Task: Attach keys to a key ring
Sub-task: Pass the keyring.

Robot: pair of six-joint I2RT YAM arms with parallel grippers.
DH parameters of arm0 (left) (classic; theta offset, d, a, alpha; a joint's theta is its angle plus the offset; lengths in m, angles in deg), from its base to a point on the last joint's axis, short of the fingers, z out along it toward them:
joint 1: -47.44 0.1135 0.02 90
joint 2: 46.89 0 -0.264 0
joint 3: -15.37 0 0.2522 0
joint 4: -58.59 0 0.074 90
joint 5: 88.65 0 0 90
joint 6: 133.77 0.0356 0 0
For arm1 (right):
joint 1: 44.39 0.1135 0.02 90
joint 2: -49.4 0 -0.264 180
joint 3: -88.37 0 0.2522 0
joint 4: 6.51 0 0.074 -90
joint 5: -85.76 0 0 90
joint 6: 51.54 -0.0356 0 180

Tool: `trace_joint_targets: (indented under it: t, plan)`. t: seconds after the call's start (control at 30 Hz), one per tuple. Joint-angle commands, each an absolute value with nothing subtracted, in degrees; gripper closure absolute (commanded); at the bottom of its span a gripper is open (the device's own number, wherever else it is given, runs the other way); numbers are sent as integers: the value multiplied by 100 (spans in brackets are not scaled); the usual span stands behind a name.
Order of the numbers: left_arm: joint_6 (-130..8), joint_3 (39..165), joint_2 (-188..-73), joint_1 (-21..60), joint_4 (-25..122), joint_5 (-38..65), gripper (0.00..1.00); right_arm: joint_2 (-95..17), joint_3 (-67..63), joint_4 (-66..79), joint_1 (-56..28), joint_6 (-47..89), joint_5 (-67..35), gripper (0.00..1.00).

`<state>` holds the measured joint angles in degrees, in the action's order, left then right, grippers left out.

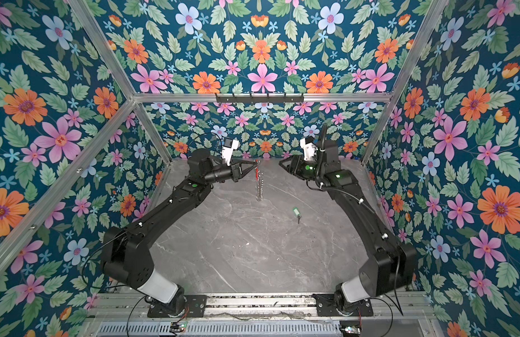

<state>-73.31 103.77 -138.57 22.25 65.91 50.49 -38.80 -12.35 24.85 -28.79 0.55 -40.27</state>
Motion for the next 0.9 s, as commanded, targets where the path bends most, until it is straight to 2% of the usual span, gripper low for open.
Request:
trace_joint_targets:
  t: [0.0, 0.1, 0.27, 0.57, 0.87]
  plan:
    - [-7757, 10487, -13961, 2239, 7425, 5462, 100, -4195, -1443, 2065, -2855, -132, -4599, 52]
    - [-7808, 10541, -14121, 2278, 7574, 5458, 100, -4370, -1524, 1723, -2852, -136, -4581, 54]
    - [-8454, 10681, -14537, 2368, 8183, 5914, 100, -4749, -2000, 2129, -2852, 194, -4700, 63]
    - [-8831, 10710, -14665, 2424, 8601, 6352, 100, -4616, -1496, 1436, -2763, 84, -4946, 73]
    - [-9460, 10787, -14840, 2421, 9397, 6532, 100, -4282, -1389, 1087, -2575, 102, -4892, 73]
